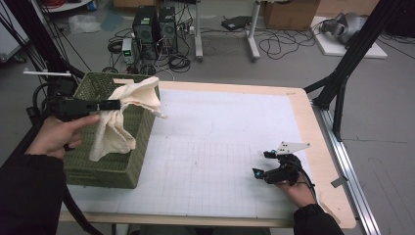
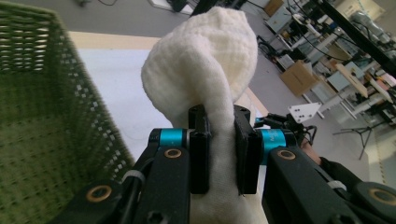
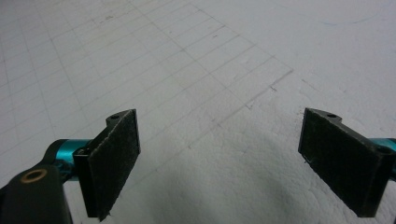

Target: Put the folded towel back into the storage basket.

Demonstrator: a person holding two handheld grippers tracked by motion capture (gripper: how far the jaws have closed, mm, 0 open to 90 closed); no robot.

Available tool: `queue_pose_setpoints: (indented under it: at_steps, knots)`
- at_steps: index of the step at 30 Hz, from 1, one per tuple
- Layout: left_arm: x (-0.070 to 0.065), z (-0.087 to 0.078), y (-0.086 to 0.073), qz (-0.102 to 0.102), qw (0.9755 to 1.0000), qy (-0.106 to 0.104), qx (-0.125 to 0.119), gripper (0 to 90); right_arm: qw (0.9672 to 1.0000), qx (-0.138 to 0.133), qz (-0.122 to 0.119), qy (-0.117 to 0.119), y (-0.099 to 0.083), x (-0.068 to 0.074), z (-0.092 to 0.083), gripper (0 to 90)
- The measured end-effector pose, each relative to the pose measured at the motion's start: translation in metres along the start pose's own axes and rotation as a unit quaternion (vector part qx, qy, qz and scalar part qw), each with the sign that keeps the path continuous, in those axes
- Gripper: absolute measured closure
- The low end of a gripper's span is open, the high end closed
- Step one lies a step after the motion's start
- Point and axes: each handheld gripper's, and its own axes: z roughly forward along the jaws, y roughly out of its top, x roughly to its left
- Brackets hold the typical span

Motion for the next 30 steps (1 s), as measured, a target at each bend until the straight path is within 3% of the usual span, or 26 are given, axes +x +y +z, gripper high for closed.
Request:
queue_pose_setpoints:
  at_steps: [14,24,30]
  knots:
    - [0.029,-0.022,-0.016,-0.035,0.9979,0.046,-0.027,79.0,1.0000,0.008,0.000,0.005,-0.003,0.000,0.003,12.0]
    - [0.050,-0.028,-0.033,-0.061,0.9931,0.090,-0.045,79.0,0.9999,0.012,0.000,0.006,-0.003,0.000,0.004,12.0]
    - [0.058,-0.026,-0.043,-0.080,0.9887,0.117,-0.049,79.0,0.9999,0.012,-0.002,0.007,-0.003,0.001,0.003,12.0]
